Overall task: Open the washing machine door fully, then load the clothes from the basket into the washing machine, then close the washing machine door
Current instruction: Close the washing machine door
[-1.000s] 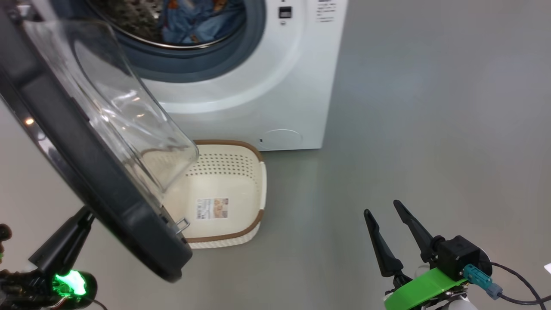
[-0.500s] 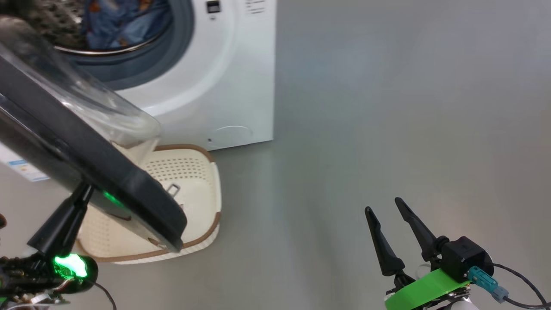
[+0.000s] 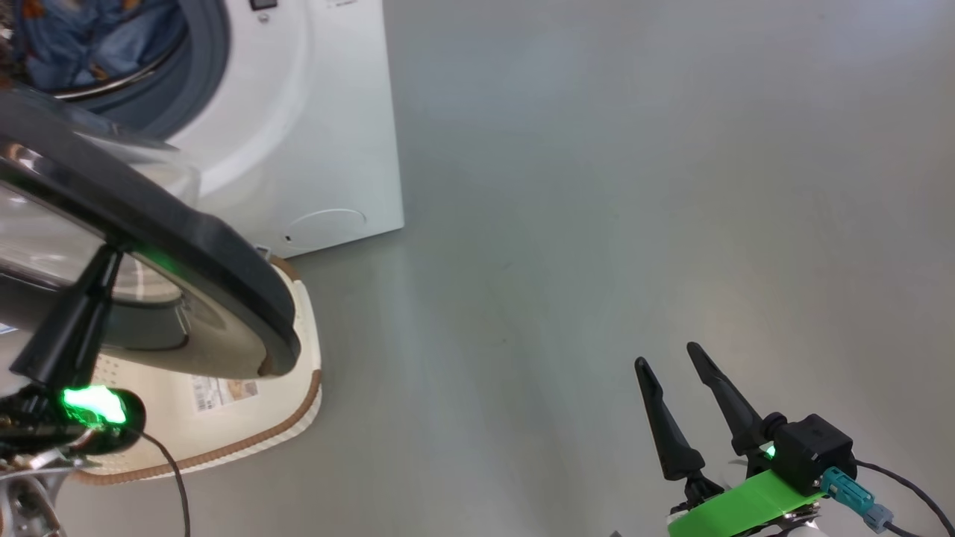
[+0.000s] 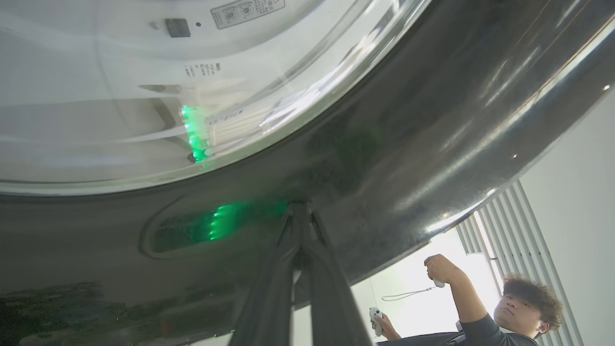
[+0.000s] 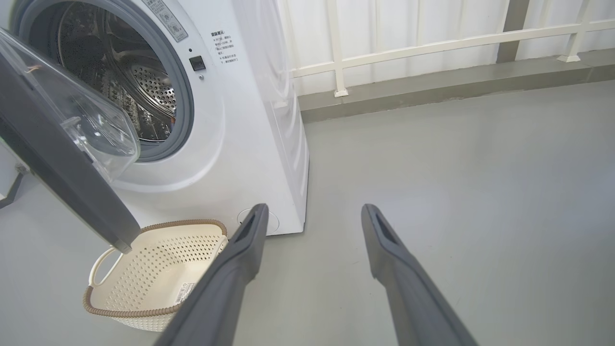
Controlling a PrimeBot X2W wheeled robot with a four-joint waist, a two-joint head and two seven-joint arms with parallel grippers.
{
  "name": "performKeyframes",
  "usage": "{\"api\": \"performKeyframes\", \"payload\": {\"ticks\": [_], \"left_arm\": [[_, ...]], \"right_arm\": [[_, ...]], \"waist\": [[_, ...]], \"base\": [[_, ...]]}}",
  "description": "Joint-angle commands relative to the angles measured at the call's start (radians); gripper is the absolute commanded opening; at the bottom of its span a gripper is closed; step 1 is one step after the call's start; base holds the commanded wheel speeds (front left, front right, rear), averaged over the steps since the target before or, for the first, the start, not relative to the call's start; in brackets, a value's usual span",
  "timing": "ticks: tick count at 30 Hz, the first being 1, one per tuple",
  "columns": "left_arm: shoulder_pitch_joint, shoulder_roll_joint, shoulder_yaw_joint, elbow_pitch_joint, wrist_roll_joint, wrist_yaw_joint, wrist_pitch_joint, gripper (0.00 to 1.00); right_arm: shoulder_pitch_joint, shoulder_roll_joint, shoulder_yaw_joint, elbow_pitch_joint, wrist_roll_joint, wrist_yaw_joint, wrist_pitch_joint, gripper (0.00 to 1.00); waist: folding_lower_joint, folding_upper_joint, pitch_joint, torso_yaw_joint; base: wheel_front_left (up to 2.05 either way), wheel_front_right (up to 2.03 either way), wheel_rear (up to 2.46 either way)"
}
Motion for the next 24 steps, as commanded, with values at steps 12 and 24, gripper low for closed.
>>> {"api": "performKeyframes", "payload": {"ticks": [12, 24], "left_arm": [[-0.061, 0.038, 0.043, 0.038, 0.054, -0.011, -0.040, 0.00], [-0.010, 0.026, 0.080, 0.053, 0.072, -0.011, -0.080, 0.00]], "right_arm": [[0.015, 0.004, 0.015, -0.040, 0.022, 0.006, -0.005, 1.00], [0.006, 0.004, 0.018, -0.009, 0.026, 0.006, -0.005, 1.00]], "waist": [[0.0000, -0.0001, 0.019, -0.024], [0.0000, -0.0001, -0.033, 0.054]], "base": [[0.00, 0.00, 0.00], [0.00, 0.00, 0.00]]}}
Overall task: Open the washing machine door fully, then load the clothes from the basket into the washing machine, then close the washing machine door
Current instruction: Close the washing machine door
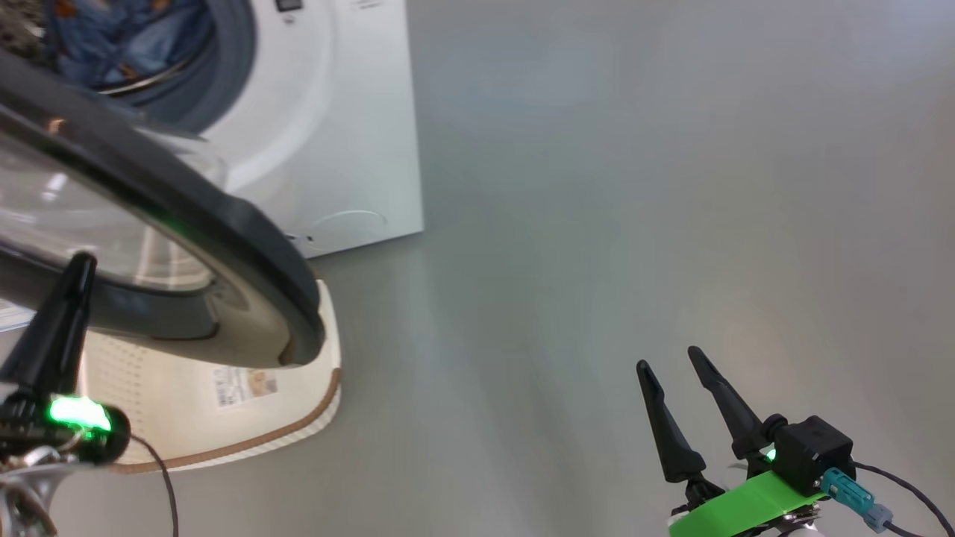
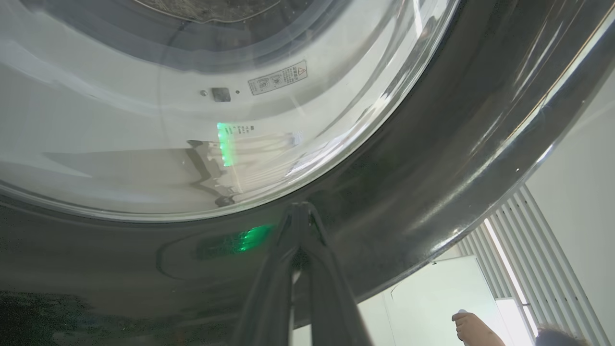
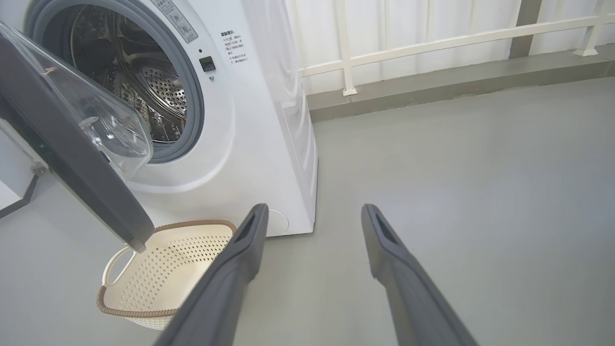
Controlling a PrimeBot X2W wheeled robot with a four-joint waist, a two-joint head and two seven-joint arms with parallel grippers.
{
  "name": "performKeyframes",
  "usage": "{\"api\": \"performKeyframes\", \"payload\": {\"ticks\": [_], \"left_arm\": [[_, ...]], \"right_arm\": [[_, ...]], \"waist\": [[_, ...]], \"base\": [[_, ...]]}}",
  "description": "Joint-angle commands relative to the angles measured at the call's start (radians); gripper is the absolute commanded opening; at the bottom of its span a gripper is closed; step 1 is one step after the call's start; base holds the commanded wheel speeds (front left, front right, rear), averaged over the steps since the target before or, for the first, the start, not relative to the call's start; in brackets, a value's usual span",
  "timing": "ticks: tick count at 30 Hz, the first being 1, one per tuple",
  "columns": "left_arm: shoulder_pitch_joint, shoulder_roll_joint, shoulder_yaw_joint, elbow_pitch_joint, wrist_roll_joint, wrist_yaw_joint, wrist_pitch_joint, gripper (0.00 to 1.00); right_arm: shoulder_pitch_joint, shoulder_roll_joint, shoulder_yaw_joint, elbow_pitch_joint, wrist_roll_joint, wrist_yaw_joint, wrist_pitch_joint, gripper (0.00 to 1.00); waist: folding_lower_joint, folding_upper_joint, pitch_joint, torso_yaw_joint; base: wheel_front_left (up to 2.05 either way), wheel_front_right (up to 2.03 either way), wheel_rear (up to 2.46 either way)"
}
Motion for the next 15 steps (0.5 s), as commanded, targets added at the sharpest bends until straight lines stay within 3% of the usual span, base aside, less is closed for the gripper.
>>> {"api": "performKeyframes", "payload": {"ticks": [1, 15], "left_arm": [[0.019, 0.027, 0.031, -0.017, 0.003, -0.010, -0.003, 0.00], [0.148, 0.020, -0.012, -0.016, -0.014, -0.010, -0.135, 0.00]], "right_arm": [[0.005, 0.002, 0.019, -0.018, 0.012, 0.006, -0.005, 1.00], [0.000, 0.002, 0.018, 0.038, 0.000, 0.006, -0.005, 1.00]], "waist": [[0.0000, -0.0001, -0.026, 0.029], [0.0000, -0.0001, -0.123, 0.136]], "base": [[0.00, 0.00, 0.00], [0.00, 0.00, 0.00]]}}
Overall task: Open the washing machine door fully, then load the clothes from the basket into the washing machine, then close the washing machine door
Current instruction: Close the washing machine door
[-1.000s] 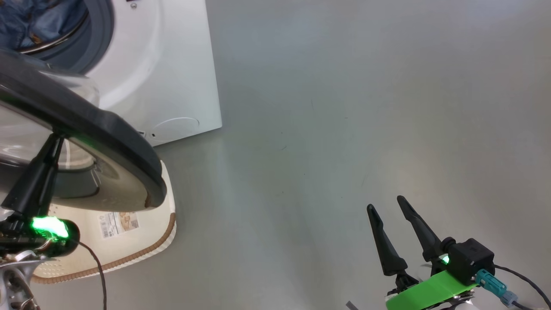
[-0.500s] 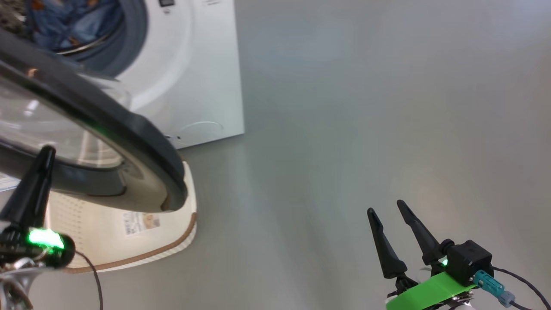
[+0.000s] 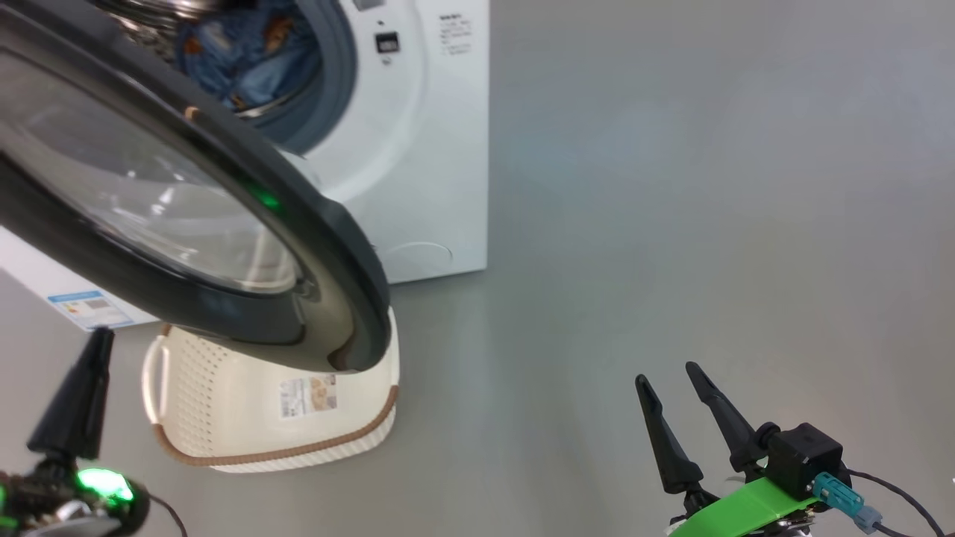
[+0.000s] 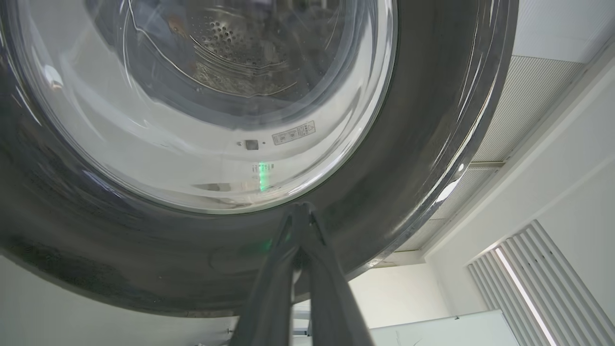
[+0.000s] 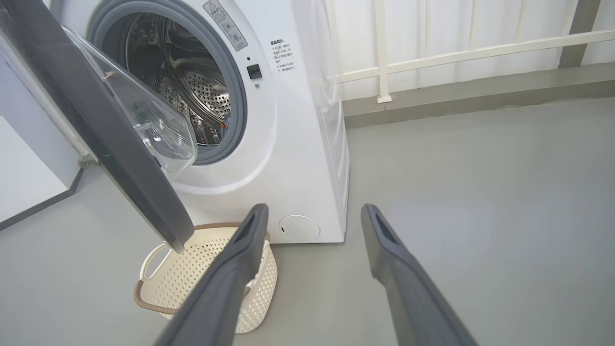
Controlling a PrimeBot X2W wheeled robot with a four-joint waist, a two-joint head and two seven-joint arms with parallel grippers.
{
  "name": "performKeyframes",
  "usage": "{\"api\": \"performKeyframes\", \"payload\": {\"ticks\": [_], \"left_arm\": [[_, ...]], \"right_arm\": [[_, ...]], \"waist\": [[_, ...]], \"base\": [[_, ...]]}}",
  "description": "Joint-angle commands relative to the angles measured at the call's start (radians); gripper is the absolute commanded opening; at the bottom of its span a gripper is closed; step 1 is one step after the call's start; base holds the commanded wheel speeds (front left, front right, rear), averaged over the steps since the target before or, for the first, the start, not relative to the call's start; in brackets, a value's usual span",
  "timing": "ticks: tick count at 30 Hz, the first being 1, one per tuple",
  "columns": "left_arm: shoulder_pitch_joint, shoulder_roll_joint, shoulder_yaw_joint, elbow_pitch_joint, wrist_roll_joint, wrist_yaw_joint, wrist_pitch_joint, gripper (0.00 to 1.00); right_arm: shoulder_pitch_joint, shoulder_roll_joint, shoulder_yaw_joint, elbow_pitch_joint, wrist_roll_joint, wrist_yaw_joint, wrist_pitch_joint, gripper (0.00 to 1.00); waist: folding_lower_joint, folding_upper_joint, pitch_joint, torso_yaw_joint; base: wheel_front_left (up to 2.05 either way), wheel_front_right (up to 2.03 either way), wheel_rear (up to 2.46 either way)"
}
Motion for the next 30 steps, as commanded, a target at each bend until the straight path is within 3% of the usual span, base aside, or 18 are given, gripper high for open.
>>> {"api": "performKeyframes", "payload": {"ticks": [1, 14, 16, 21, 30], "left_arm": [[0.014, 0.023, 0.021, -0.024, -0.006, -0.010, -0.011, 0.00], [0.199, 0.023, -0.060, -0.071, -0.048, -0.010, -0.215, 0.00], [0.222, 0.023, -0.076, -0.077, -0.049, -0.010, -0.240, 1.00], [0.261, 0.023, -0.101, -0.103, -0.002, -0.010, -0.284, 1.00], [0.286, 0.042, -0.150, -0.188, 0.282, -0.010, -0.433, 1.00]], "right_arm": [[0.002, 0.002, 0.018, -0.019, 0.001, 0.006, -0.005, 1.00], [0.025, 0.002, 0.014, 0.007, 0.011, 0.006, -0.005, 1.00], [0.027, 0.002, 0.017, 0.009, 0.003, 0.006, -0.005, 1.00], [0.034, 0.002, 0.015, 0.012, -0.002, 0.006, -0.005, 1.00], [0.031, 0.002, 0.020, 0.016, -0.002, 0.006, -0.005, 1.00]], "waist": [[0.0000, 0.0000, -0.031, 0.028], [0.0000, 0.0000, -0.089, 0.063], [0.0000, 0.0000, -0.093, 0.068], [0.0000, 0.0000, -0.105, 0.080], [0.0000, 0.0000, -0.111, 0.092]], "base": [[0.00, 0.00, 0.00], [0.00, 0.00, 0.00], [0.00, 0.00, 0.00], [0.00, 0.00, 0.00], [0.00, 0.00, 0.00]]}}
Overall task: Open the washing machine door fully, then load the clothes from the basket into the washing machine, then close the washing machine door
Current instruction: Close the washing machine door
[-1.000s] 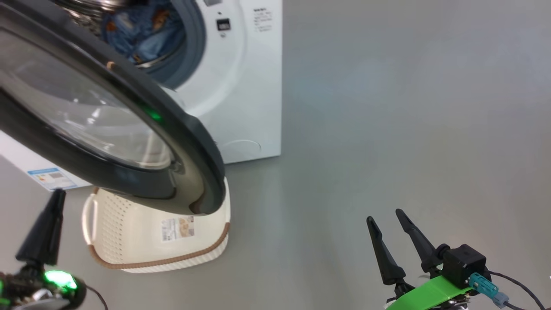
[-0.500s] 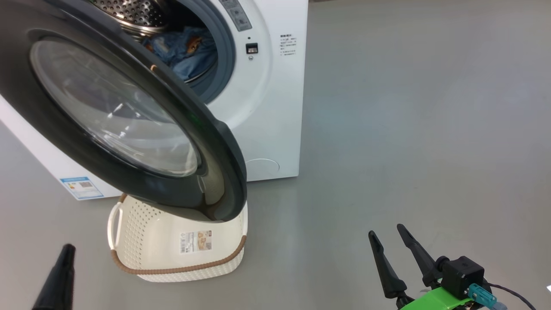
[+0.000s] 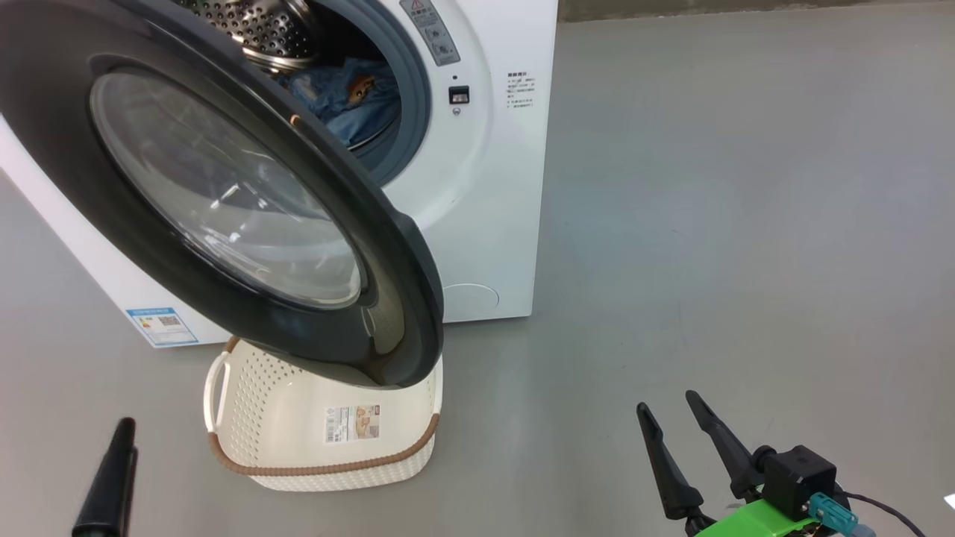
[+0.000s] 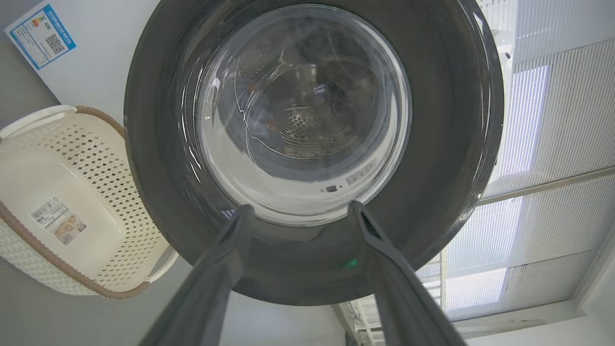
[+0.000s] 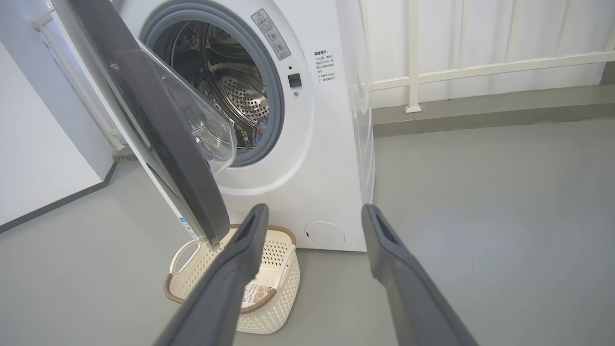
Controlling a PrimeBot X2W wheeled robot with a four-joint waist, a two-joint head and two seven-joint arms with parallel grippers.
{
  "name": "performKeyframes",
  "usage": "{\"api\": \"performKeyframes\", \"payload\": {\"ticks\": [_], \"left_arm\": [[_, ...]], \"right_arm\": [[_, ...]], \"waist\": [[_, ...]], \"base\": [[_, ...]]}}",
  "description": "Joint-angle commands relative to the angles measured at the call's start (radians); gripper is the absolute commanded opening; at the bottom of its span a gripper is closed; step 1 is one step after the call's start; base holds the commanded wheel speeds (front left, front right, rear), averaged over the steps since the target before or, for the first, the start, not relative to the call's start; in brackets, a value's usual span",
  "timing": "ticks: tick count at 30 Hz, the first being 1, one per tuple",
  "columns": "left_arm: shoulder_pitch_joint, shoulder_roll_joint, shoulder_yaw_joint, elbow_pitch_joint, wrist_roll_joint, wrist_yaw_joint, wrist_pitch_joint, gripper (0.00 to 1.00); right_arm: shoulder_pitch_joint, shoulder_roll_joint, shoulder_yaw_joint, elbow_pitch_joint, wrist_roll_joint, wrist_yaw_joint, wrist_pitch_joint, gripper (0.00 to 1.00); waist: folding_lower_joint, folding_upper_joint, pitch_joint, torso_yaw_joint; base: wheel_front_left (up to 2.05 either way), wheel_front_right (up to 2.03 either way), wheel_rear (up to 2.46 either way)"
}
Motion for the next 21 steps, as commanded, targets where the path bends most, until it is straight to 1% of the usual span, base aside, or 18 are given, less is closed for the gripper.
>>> {"api": "performKeyframes", "payload": {"ticks": [1, 5, 6, 11, 12, 14, 16, 21], "left_arm": [[0.000, 0.045, 0.015, -0.036, 0.047, -0.010, -0.030, 1.00], [0.023, 0.124, -0.081, -0.051, 0.186, -0.010, -0.163, 1.00], [0.032, 0.172, -0.139, -0.053, 0.245, -0.010, -0.245, 1.00], [0.040, 0.312, -0.285, -0.009, 0.418, -0.010, -0.506, 1.00], [0.036, 0.335, -0.308, 0.006, 0.452, -0.010, -0.544, 1.00], [0.026, 0.366, -0.334, 0.036, 0.521, -0.010, -0.578, 1.00], [0.013, 0.376, -0.332, 0.054, 0.597, -0.010, -0.586, 1.00], [0.012, 0.341, -0.266, 0.040, 0.810, -0.010, -0.588, 1.00]], "right_arm": [[-0.007, 0.002, 0.023, -0.019, -0.001, 0.006, -0.005, 1.00], [-0.008, 0.002, 0.023, -0.019, -0.013, 0.006, -0.005, 1.00], [-0.008, 0.002, 0.023, -0.019, -0.017, 0.006, -0.005, 1.00], [-0.007, 0.002, 0.022, -0.020, -0.017, 0.006, -0.005, 1.00], [-0.007, 0.002, 0.022, -0.021, -0.016, 0.006, -0.005, 1.00], [-0.007, 0.002, 0.022, -0.020, -0.016, 0.006, -0.005, 1.00], [-0.008, 0.002, 0.022, -0.020, -0.016, 0.006, -0.005, 1.00], [-0.007, 0.002, 0.020, -0.022, -0.017, 0.006, -0.005, 1.00]], "waist": [[0.0000, 0.0000, -0.001, 0.000], [0.0000, 0.0000, -0.004, 0.001], [0.0000, 0.0000, -0.005, 0.001], [0.0000, 0.0000, -0.006, 0.002], [0.0000, 0.0000, -0.006, 0.003], [0.0000, 0.0000, -0.007, 0.004], [0.0000, 0.0000, -0.007, 0.005], [0.0000, 0.0000, -0.005, 0.005]], "base": [[0.00, 0.00, 0.00], [0.00, 0.00, 0.00], [0.00, 0.00, 0.00], [0.00, 0.00, 0.00], [0.00, 0.00, 0.00], [0.00, 0.00, 0.00], [0.00, 0.00, 0.00], [0.00, 0.00, 0.00]]}}
